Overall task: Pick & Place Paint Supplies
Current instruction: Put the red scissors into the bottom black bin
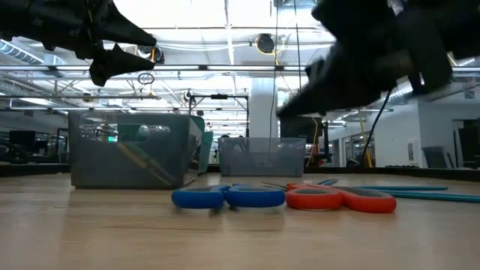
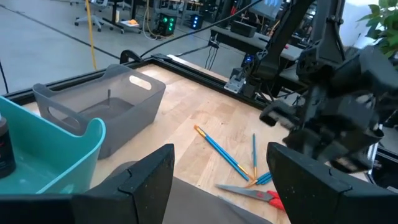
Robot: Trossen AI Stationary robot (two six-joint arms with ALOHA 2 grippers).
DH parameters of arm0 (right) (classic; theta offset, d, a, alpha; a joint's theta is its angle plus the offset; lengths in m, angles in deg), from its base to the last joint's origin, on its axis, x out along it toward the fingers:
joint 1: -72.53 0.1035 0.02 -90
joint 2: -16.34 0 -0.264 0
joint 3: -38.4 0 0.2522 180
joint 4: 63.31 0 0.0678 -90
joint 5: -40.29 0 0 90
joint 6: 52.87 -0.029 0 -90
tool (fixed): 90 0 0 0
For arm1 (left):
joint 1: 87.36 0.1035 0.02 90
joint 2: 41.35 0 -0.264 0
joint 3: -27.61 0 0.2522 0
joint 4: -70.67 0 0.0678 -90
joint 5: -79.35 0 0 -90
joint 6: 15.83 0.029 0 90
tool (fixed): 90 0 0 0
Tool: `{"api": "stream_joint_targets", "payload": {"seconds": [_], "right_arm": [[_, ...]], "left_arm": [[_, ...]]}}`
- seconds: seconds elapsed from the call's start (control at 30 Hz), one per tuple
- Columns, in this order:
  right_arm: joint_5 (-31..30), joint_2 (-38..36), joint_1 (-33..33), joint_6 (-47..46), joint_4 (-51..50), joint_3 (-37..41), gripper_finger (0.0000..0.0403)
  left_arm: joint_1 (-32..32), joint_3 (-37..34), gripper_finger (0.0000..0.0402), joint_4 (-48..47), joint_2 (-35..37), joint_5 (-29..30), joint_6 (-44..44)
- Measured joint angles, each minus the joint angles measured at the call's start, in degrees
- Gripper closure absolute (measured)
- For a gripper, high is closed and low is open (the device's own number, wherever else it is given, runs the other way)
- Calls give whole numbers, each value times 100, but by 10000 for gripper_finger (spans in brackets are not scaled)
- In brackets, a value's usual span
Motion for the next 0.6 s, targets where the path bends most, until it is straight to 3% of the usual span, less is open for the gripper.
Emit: {"api": "stream_joint_targets", "payload": {"seconds": [0.1, 0.23, 0.33, 0.47, 0.6], "right_arm": [[258, -183, 30, -305, 75, -7, 368], [1223, -234, 81, -534, 292, -9, 297], [1892, -205, 138, -563, -141, -11, 243], [1942, -28, 335, -673, -816, -9, 210], [1961, 213, 480, -859, -816, -9, 210]], "left_arm": [[0, 0, 137, -13, 0, 0, 23], [0, 0, 137, -44, 0, 0, 15], [0, 0, 137, -43, 0, 0, 14], [-2, 0, 137, -42, 0, 11, 8], [0, 0, 137, -39, 0, 93, 3]]}}
